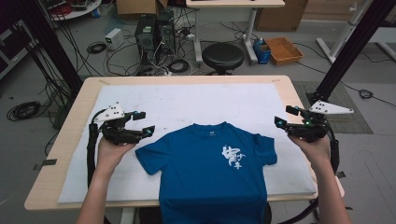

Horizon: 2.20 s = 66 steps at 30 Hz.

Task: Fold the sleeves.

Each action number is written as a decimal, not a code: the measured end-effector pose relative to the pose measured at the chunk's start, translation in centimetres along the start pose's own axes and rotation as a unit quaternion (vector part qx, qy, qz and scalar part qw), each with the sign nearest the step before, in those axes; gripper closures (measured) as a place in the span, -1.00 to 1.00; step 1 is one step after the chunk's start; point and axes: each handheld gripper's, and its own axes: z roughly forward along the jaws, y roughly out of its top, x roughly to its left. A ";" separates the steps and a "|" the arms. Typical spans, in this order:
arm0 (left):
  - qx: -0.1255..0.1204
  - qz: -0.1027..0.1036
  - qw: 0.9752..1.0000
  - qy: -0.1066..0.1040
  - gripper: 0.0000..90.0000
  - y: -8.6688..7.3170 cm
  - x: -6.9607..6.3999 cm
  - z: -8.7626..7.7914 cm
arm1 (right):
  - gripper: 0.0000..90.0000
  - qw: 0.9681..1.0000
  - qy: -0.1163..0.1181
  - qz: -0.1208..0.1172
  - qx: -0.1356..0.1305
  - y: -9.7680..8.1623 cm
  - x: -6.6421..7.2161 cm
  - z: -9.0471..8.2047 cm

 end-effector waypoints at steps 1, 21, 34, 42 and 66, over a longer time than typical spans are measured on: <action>0.003 0.001 1.000 0.002 -0.38 0.0 0.0 0.0 | -0.45 1.000 -0.001 -0.002 -0.002 0.0 0.0 0.0; -0.001 -0.028 0.999 0.031 -0.28 -2.4 0.6 -1.2 | -0.43 1.000 -0.016 -0.010 0.010 -0.2 -0.2 0.8; 0.056 -0.053 0.997 0.022 -0.08 -4.9 1.6 -2.1 | -0.43 1.000 -0.019 -0.005 0.006 -0.2 -0.3 0.5; 0.105 -0.102 0.989 0.015 0.08 -6.8 2.0 -2.3 | -0.42 1.000 -0.023 -0.007 0.005 -0.2 -0.5 0.5; 0.132 -0.159 0.978 -0.036 0.93 -7.9 1.6 -1.7 | -0.42 1.000 -0.028 -0.008 0.005 -0.2 -0.4 0.5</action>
